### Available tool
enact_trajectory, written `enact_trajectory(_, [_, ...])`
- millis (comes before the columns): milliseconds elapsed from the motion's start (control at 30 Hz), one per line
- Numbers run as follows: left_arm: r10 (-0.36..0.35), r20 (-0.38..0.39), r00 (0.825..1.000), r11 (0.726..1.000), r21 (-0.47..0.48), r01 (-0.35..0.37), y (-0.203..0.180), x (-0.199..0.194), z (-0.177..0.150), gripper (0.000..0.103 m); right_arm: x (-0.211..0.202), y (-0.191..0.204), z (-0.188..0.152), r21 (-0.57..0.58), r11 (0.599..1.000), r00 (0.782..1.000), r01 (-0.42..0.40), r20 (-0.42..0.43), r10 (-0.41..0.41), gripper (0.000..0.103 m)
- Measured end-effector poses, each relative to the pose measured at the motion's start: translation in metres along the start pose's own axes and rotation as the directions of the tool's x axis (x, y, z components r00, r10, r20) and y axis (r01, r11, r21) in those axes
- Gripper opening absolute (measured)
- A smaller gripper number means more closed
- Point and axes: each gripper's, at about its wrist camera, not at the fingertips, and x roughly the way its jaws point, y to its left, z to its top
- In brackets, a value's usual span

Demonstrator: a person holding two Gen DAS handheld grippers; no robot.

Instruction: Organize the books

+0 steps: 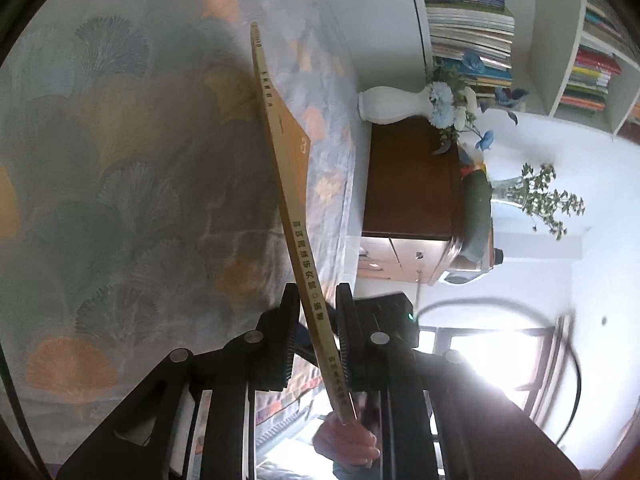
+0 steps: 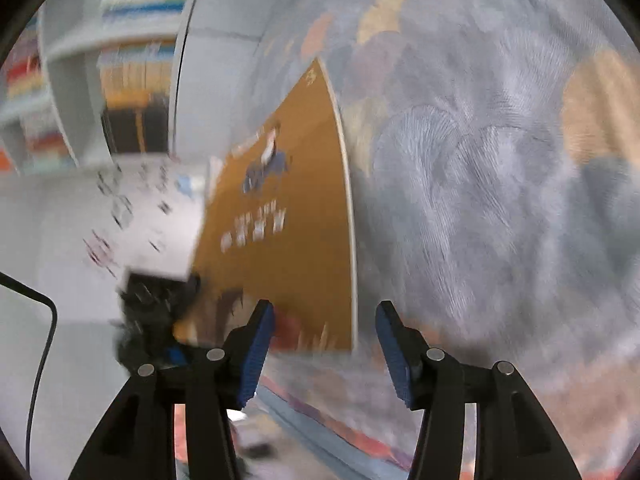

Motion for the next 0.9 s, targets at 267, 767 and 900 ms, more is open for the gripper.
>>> enact_trajectory(267, [0.210, -0.001, 0.978, 0.974, 0.092, -0.209, 0.000, 0.005, 0.004, 0.014, 0.019, 0.043, 0.001, -0.201, 0.971, 0.991, 0.132, 0.040, -0.127, 0.027])
enact_trajectory(767, [0.474, 0.062, 0.878, 0.811, 0.358, -0.463, -0.027, 0.007, -0.007, 0.017, 0.076, 0.118, -0.084, -0.756, 0.345, 0.779, 0.556, 0.330, -0.533, 0.027])
enact_trajectory(900, [0.455, 0.094, 0.885, 0.809, 0.371, -0.455, -0.037, -0.017, -0.005, 0.017, 0.080, 0.139, -0.107, -0.771, 0.289, 0.777, 0.567, 0.386, -0.497, 0.027])
